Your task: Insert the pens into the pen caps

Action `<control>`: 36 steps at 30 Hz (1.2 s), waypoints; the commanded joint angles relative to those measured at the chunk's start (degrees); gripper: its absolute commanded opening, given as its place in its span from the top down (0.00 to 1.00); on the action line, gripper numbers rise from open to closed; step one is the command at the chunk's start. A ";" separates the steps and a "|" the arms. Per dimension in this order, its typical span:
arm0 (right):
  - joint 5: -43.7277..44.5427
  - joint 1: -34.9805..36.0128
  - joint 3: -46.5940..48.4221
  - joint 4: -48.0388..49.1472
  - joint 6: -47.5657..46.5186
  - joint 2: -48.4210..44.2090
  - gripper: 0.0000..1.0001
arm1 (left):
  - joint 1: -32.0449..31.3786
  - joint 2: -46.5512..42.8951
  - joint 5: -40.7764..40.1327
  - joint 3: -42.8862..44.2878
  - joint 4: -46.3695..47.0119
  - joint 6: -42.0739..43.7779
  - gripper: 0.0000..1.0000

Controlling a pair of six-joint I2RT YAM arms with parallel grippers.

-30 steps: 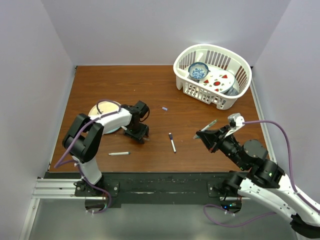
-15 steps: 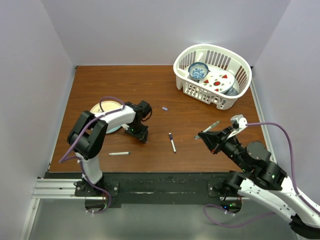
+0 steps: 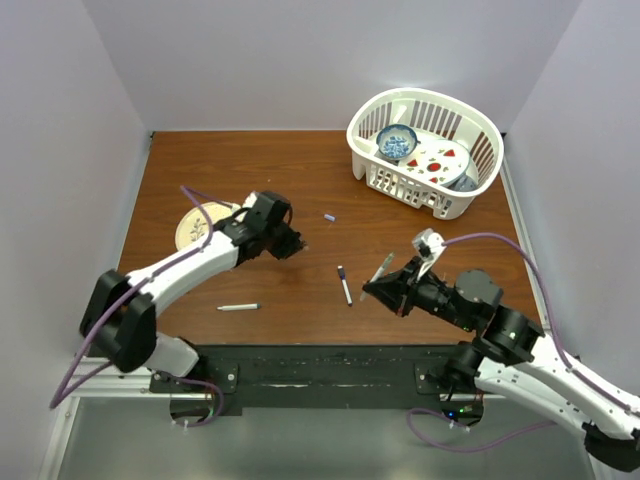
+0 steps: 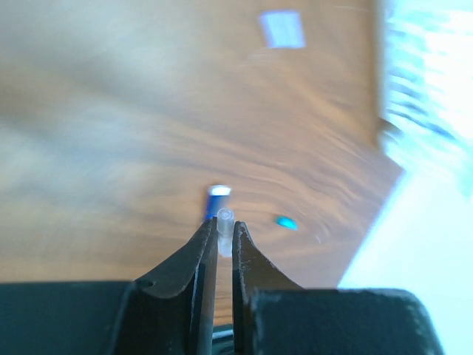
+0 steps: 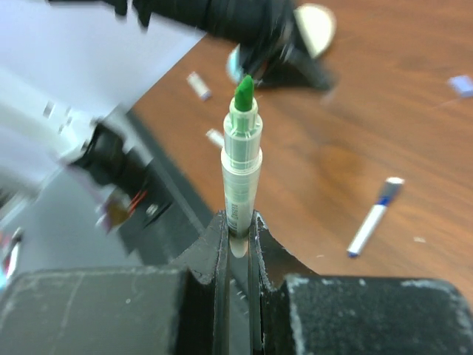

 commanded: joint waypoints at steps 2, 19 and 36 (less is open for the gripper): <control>-17.89 0.05 -2.99 12.85 0.06 6.67 1.00 | -0.09 -13.98 3.99 -10.60 31.54 27.82 1.00; -30.39 -0.04 -5.80 33.61 5.42 28.38 1.00 | 0.00 -22.82 47.24 -27.23 75.53 40.45 1.00; -30.21 0.05 -5.63 35.37 6.47 30.59 1.00 | 0.00 -23.96 52.26 -27.76 75.80 40.53 1.00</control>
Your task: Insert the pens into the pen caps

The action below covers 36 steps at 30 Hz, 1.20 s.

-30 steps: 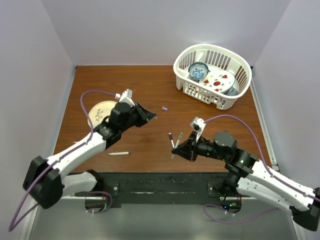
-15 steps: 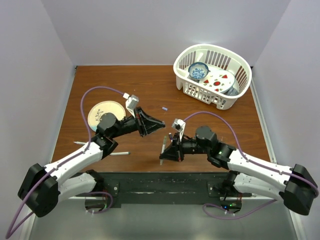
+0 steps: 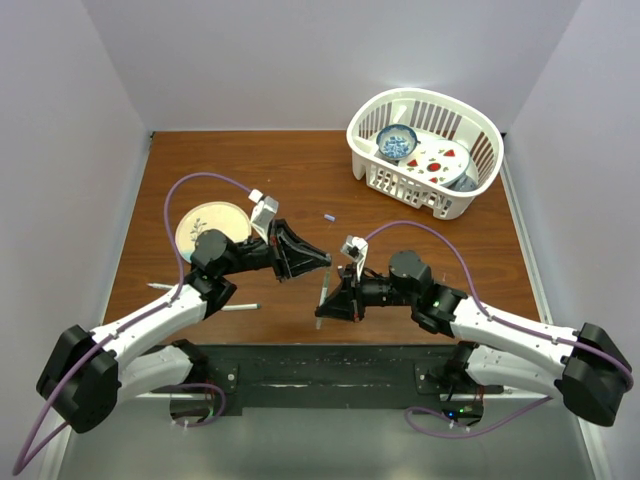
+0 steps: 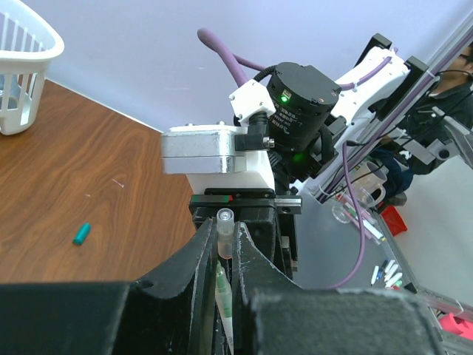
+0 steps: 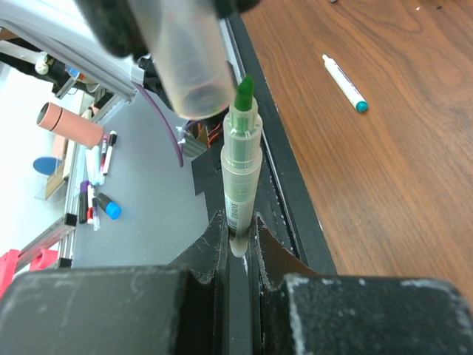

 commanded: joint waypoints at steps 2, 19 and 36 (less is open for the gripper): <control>-1.34 0.05 -0.07 3.90 1.01 -0.25 1.00 | 0.00 -1.49 1.20 0.02 0.67 1.50 1.00; -2.22 0.05 -0.87 4.69 1.98 0.45 1.00 | 0.00 -1.31 -1.35 3.88 -3.54 2.99 1.00; -0.90 0.05 -0.95 4.34 2.16 -0.17 1.00 | 0.00 -2.81 -1.88 4.33 -7.94 5.10 1.00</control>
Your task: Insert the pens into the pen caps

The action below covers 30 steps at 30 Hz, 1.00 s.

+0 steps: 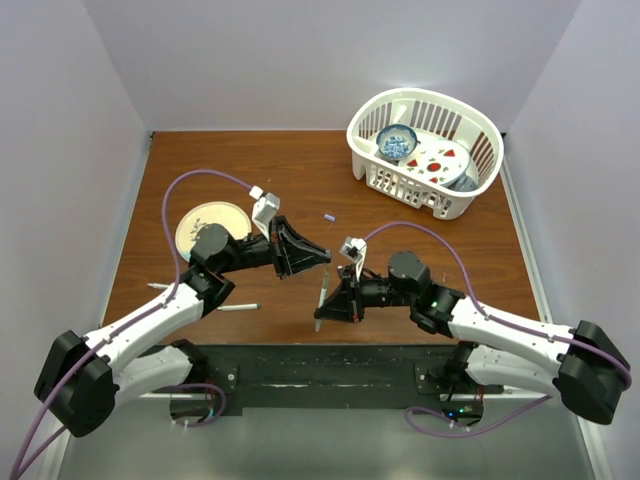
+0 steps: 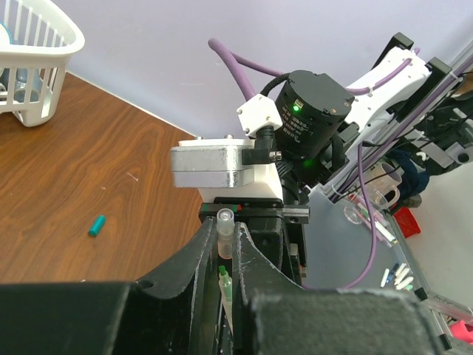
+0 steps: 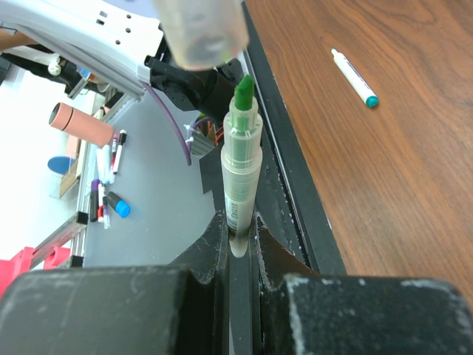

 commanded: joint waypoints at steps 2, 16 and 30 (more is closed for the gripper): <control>0.52 0.07 -0.04 2.26 0.19 -1.04 1.00 | 0.00 -1.39 0.00 1.70 -0.36 2.00 1.00; 1.14 0.16 1.37 0.42 -0.43 -1.74 1.00 | 0.00 -0.77 3.25 2.49 -4.31 4.28 1.00; 3.77 0.07 5.23 -6.69 -4.20 -3.32 1.00 | 0.00 1.34 7.91 8.12 -24.51 13.67 1.00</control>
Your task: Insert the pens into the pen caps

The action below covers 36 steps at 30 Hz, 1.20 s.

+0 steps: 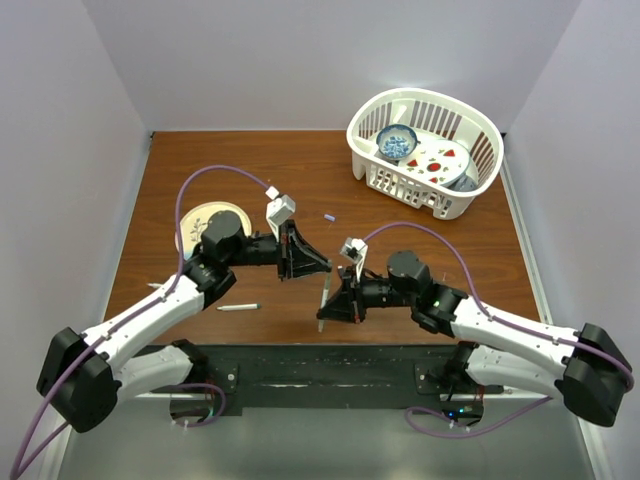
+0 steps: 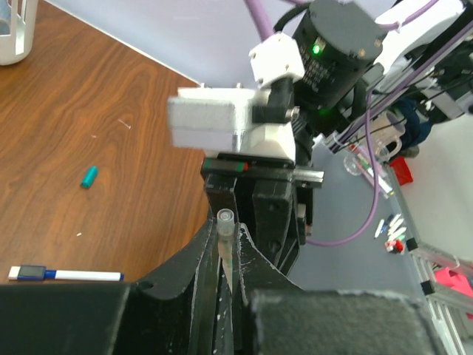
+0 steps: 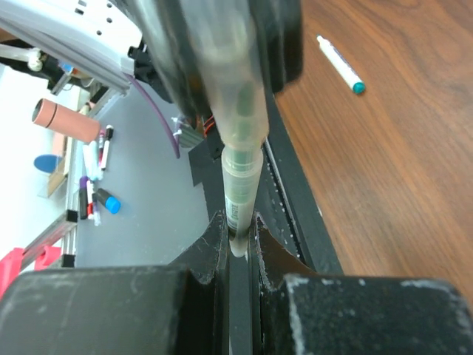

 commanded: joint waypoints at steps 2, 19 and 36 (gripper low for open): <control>3.86 0.07 4.91 -3.85 -3.79 -2.87 1.00 | -0.11 -0.74 1.90 3.38 -11.90 7.50 1.00; 13.27 0.07 5.97 3.88 -4.06 -6.03 1.00 | -0.11 5.76 4.71 -7.78 10.85 -11.73 1.00; 22.93 -0.02 10.18 -3.50 -9.34 -10.16 1.00 | -0.90 5.33 2.35 -7.34 4.00 -6.56 1.00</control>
